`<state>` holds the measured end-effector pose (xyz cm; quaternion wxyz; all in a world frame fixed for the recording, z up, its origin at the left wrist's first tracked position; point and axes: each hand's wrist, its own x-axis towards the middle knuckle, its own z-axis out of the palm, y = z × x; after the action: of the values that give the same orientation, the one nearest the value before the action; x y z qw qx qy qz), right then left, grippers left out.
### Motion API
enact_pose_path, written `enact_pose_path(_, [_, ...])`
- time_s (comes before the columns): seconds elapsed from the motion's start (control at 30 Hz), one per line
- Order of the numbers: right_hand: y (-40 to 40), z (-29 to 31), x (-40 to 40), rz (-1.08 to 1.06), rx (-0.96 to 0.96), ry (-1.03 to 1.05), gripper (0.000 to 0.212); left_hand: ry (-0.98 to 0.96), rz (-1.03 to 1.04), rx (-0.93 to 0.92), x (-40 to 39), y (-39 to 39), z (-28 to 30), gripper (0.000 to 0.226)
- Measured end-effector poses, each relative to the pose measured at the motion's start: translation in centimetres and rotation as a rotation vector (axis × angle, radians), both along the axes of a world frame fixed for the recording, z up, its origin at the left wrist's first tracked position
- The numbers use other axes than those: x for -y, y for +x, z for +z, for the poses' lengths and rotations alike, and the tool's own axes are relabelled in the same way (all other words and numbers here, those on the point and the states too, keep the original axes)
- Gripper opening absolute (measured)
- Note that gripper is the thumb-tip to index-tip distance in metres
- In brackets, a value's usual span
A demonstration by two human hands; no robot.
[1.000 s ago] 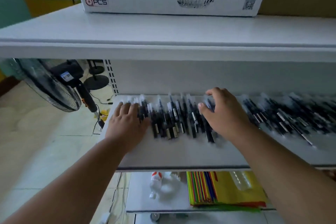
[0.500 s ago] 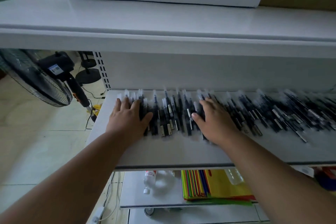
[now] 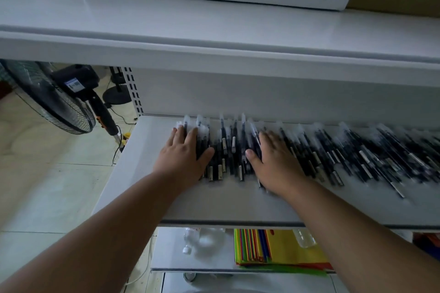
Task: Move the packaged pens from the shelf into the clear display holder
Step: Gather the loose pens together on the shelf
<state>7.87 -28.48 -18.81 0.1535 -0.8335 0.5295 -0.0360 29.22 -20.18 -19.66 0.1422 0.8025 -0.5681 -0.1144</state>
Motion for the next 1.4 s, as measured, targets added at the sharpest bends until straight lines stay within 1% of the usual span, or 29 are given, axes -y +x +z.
enact_pose_path(0.1, [1.4, 0.0, 0.4, 0.003, 0.033, 0.023, 0.071, 0.016, -0.011, -0.012, 0.9, -0.9, 0.2, 0.080])
enact_pose_path(0.23, [0.5, 0.4, 0.1, -0.019, 0.160, 0.054, 0.068, -0.030, -0.046, -0.105, 0.4, -0.5, 0.6, 0.080])
enact_pose_path(0.27, [0.0, 0.3, -0.3, -0.018, 0.157, 0.056, 0.068, -0.029, -0.066, -0.101, -0.1, -0.4, 0.6, 0.080])
enact_pose_path(0.37, [-0.2, -0.5, -1.1, 0.002, 0.088, 0.060, 0.071, 0.030, -0.146, 0.004, -0.2, -1.0, 0.1, 0.085])
enact_pose_path(0.47, [0.7, -0.1, -0.8, -0.014, 0.122, 0.104, 0.073, 0.055, -0.150, -0.009, 1.1, -1.6, 0.4, 0.090])
enact_pose_path(0.53, [0.0, 0.5, -0.6, 0.029, 0.182, 0.167, 0.081, 0.064, -0.203, -0.033, 1.2, -1.1, 0.8, 0.098])
enact_pose_path(0.57, [-0.8, 0.7, -0.7, 0.084, 0.186, 0.186, 0.089, 0.065, -0.255, -0.037, 0.8, -0.6, 0.8, 0.106])
enact_pose_path(0.67, [-2.9, 0.9, -1.4, 0.266, 0.049, 0.174, 0.117, 0.086, -0.407, 0.014, -0.5, 0.7, 0.5, 0.127])
enact_pose_path(0.73, [-3.2, 0.8, -1.3, 0.314, -0.025, 0.148, 0.124, 0.086, -0.421, 0.034, -0.3, 0.9, 0.1, 0.130])
enact_pose_path(0.8, [-2.9, 0.6, -0.6, 0.307, 0.017, 0.105, 0.118, 0.043, -0.386, 0.018, 0.5, 0.7, -0.1, 0.125])
enact_pose_path(0.9, [-2.2, 0.7, 0.6, 0.256, 0.101, 0.040, 0.107, -0.025, -0.341, 0.028, 1.5, 0.6, -0.2, 0.110])
enact_pose_path(0.93, [-2.1, 0.8, 0.7, 0.247, 0.110, 0.026, 0.105, -0.028, -0.343, 0.033, 1.5, 0.7, -0.3, 0.108])
enact_pose_path(1.0, [-2.2, 0.7, 0.8, 0.262, 0.124, 0.030, 0.106, -0.016, -0.372, 0.039, 1.3, 0.7, -0.3, 0.113])
enact_pose_path(1.1, [-2.5, 0.5, 0.5, 0.289, 0.100, 0.061, 0.115, -0.015, -0.386, 0.063, 0.8, 0.2, -0.3, 0.121])
enact_pose_path(1.23, [-1.7, 0.2, 1.2, 0.248, 0.155, -0.041, 0.112, -0.071, -0.295, 0.059, 1.4, -0.2, -0.6, 0.110])
enact_pose_path(1.33, [-1.4, 0.0, 1.2, 0.241, 0.193, -0.072, 0.107, -0.067, -0.299, 0.076, 1.4, -0.3, -0.7, 0.110])
enact_pose_path(1.4, [-1.4, -0.1, 1.0, 0.255, 0.220, -0.094, 0.108, -0.058, -0.319, 0.082, 1.3, -0.4, -0.7, 0.111])
